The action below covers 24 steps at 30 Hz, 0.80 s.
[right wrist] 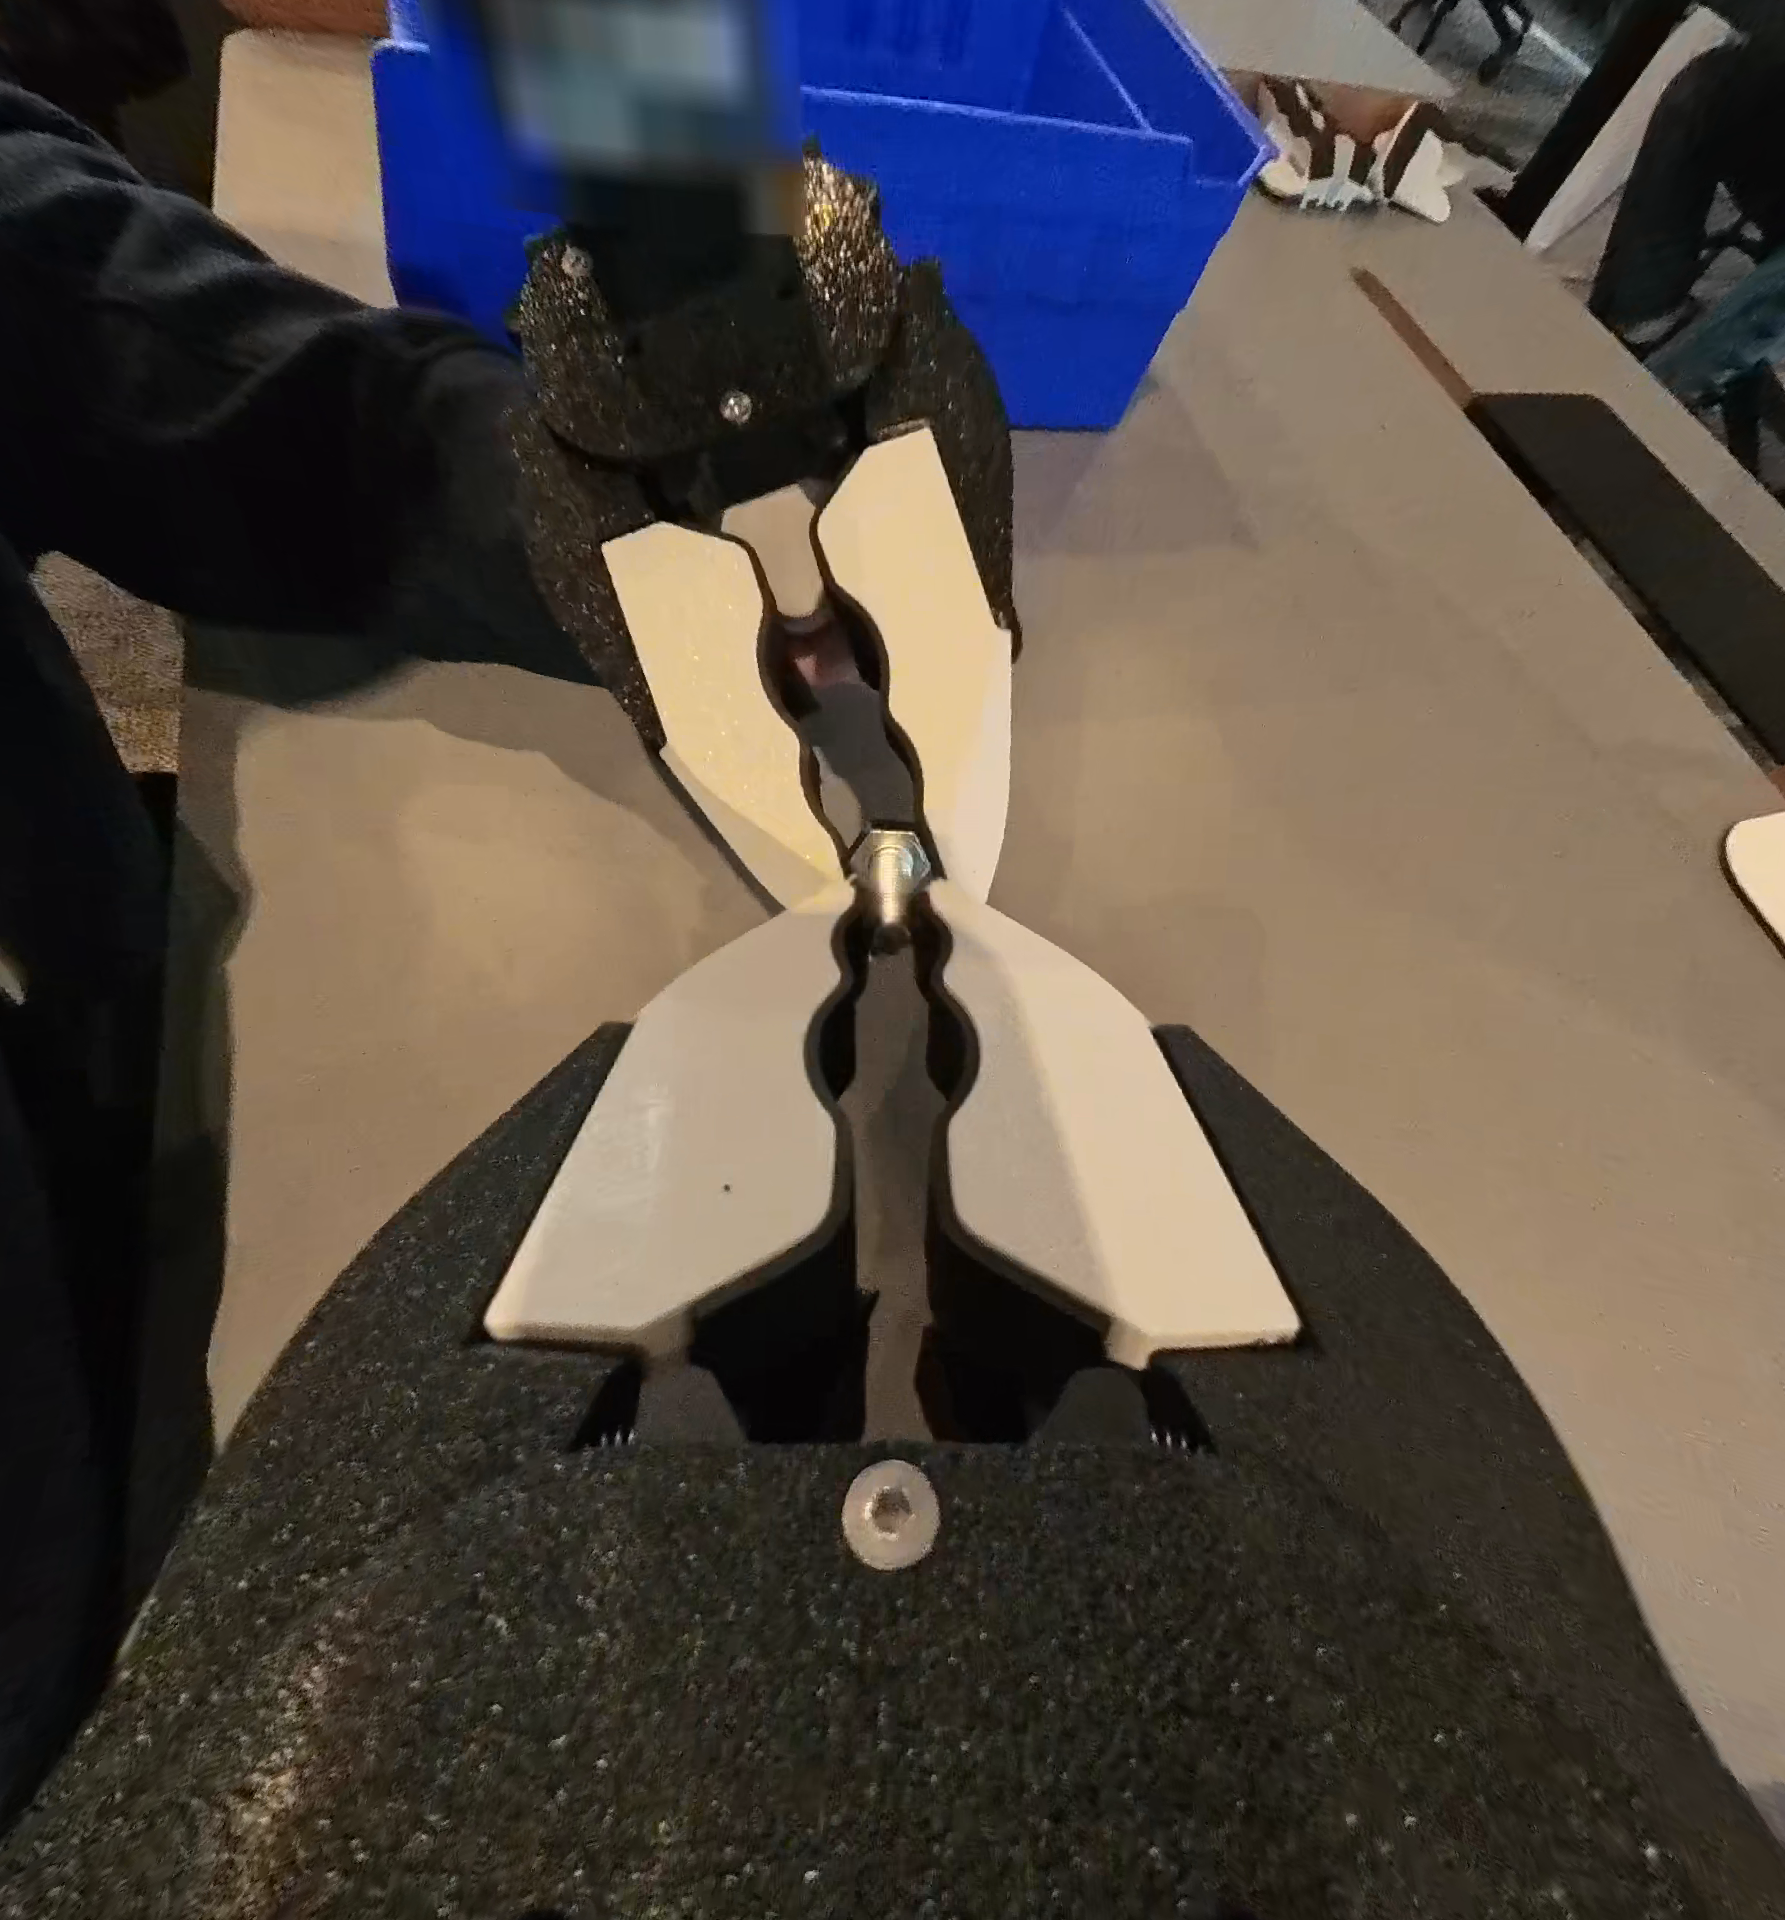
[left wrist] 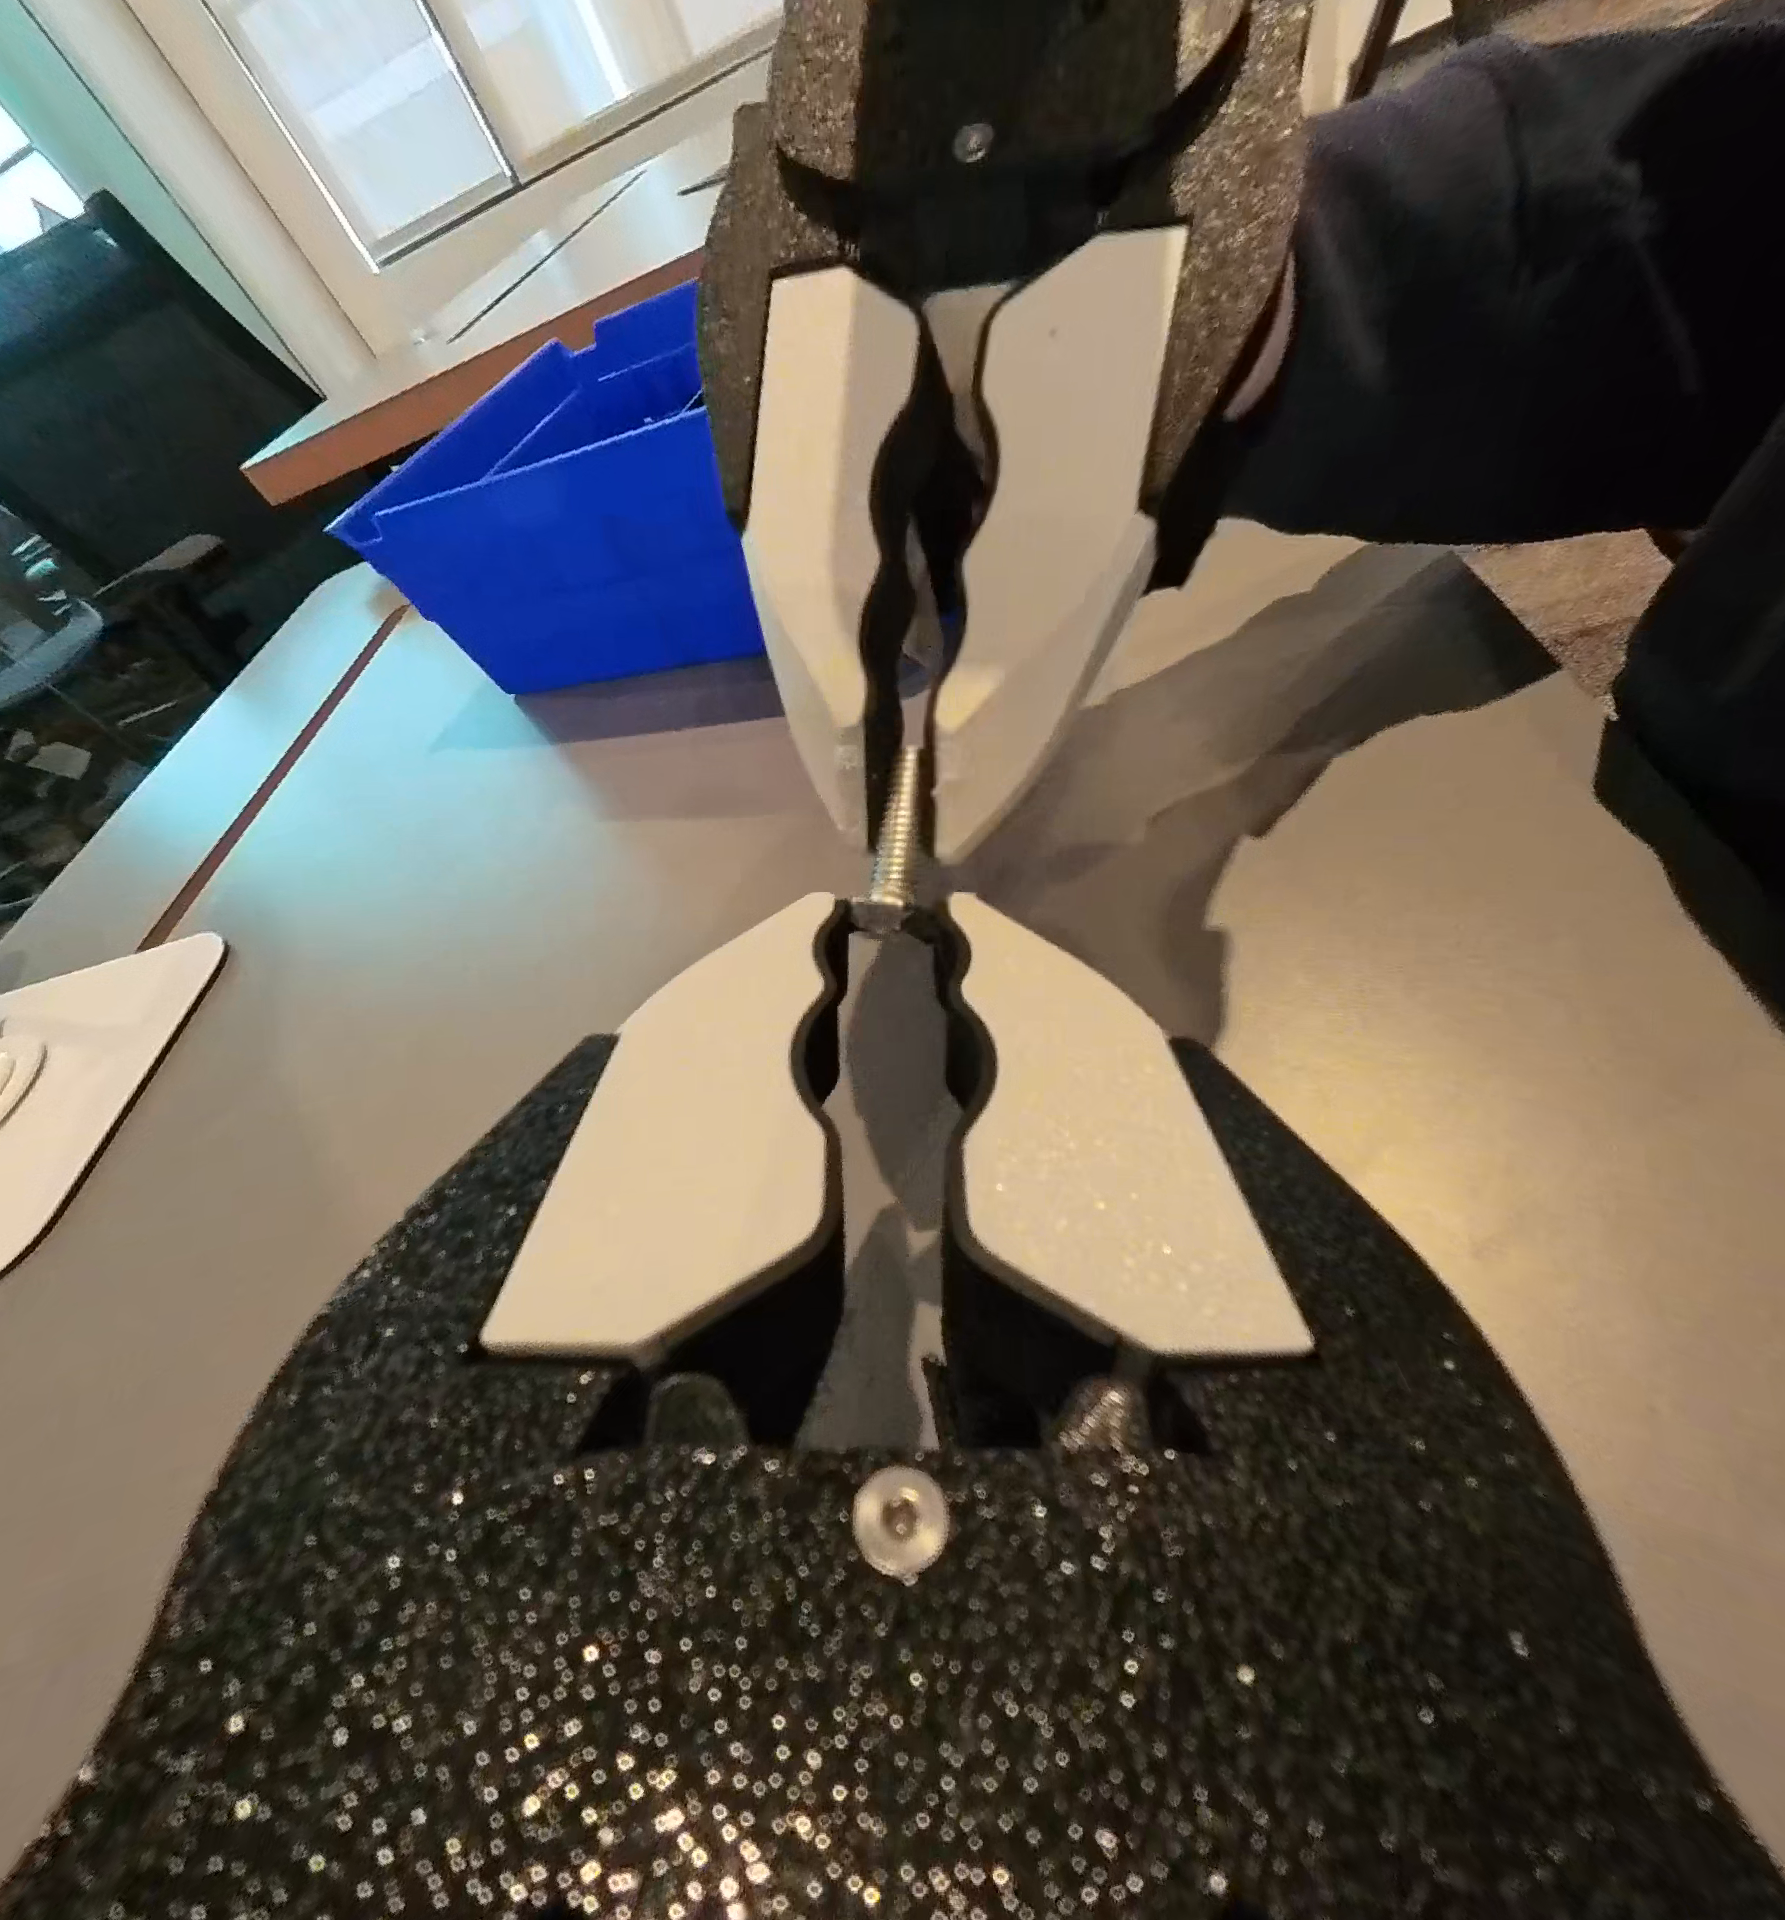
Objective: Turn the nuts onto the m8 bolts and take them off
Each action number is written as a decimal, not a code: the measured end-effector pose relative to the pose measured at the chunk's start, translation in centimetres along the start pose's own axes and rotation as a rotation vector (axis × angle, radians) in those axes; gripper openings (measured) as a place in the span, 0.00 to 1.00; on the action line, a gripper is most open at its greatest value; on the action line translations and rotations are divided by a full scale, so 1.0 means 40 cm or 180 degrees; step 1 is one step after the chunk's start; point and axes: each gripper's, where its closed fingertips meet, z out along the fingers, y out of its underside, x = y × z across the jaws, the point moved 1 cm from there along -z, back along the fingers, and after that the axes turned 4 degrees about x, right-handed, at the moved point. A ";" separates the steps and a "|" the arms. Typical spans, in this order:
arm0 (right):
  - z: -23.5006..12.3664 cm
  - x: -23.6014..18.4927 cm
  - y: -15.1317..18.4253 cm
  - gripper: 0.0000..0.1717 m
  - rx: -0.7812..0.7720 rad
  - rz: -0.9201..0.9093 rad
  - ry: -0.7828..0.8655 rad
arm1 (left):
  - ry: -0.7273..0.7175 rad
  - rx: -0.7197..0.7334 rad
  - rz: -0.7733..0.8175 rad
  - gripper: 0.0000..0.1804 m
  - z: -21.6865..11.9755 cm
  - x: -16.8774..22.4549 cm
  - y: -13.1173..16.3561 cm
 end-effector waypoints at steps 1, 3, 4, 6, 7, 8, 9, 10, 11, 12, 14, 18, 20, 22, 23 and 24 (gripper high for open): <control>-0.001 0.000 0.001 0.04 -0.0006 0.0028 -0.0010 | -0.0006 0.0009 0.0001 0.08 0.001 0.000 -0.001; -0.007 0.002 -0.001 0.04 -0.0014 0.0036 -0.0013 | -0.0020 0.0088 -0.0013 0.08 0.004 -0.001 -0.006; -0.017 0.009 -0.005 0.04 -0.0040 -0.0005 0.0037 | -0.0037 0.0145 -0.0052 0.10 0.005 -0.002 -0.011; -0.072 0.071 -0.006 0.04 -0.0207 -0.0185 0.0440 | -0.0172 0.0116 -0.0129 0.21 0.006 -0.020 -0.004; -0.120 0.126 -0.004 0.04 -0.0322 -0.0246 0.0762 | -0.0245 0.0064 -0.0191 0.27 0.006 -0.031 0.004; -0.180 0.191 0.000 0.04 -0.0458 -0.0264 0.1128 | -0.0280 0.0025 -0.0276 0.31 0.006 -0.039 0.011; -0.250 0.260 0.014 0.04 -0.0658 -0.0222 0.1493 | -0.0300 0.0001 -0.0369 0.34 0.007 -0.046 0.016; -0.323 0.326 0.044 0.04 -0.0945 -0.0102 0.1794 | -0.0336 -0.0020 -0.0444 0.36 0.007 -0.053 0.022; -0.392 0.384 0.093 0.04 -0.1322 0.0129 0.1977 | -0.0372 -0.0040 -0.0488 0.37 0.006 -0.059 0.027; -0.453 0.433 0.150 0.04 -0.1680 0.0407 0.2068 | -0.0404 -0.0060 -0.0508 0.36 0.005 -0.063 0.032; -0.534 0.507 0.257 0.04 -0.2140 0.0933 0.1997 | -0.0481 -0.0098 -0.0517 0.36 0.003 -0.073 0.039; -0.584 0.555 0.413 0.04 -0.2792 0.1598 0.1432 | -0.0528 -0.0152 -0.0523 0.36 0.003 -0.078 0.049; -0.591 0.561 0.455 0.05 -0.3003 0.1684 0.1260 | -0.0515 -0.0175 -0.0526 0.36 0.005 -0.076 0.052; -0.586 0.558 0.469 0.07 -0.3037 0.1812 0.1184 | -0.0513 -0.0193 -0.0519 0.36 0.007 -0.074 0.053; -0.588 0.551 0.465 0.10 -0.3038 0.1842 0.1208 | -0.0526 -0.0207 -0.0514 0.36 0.007 -0.075 0.054; -0.597 0.546 0.452 0.11 -0.3039 0.1812 0.1334 | -0.0549 -0.0217 -0.0501 0.35 0.006 -0.076 0.054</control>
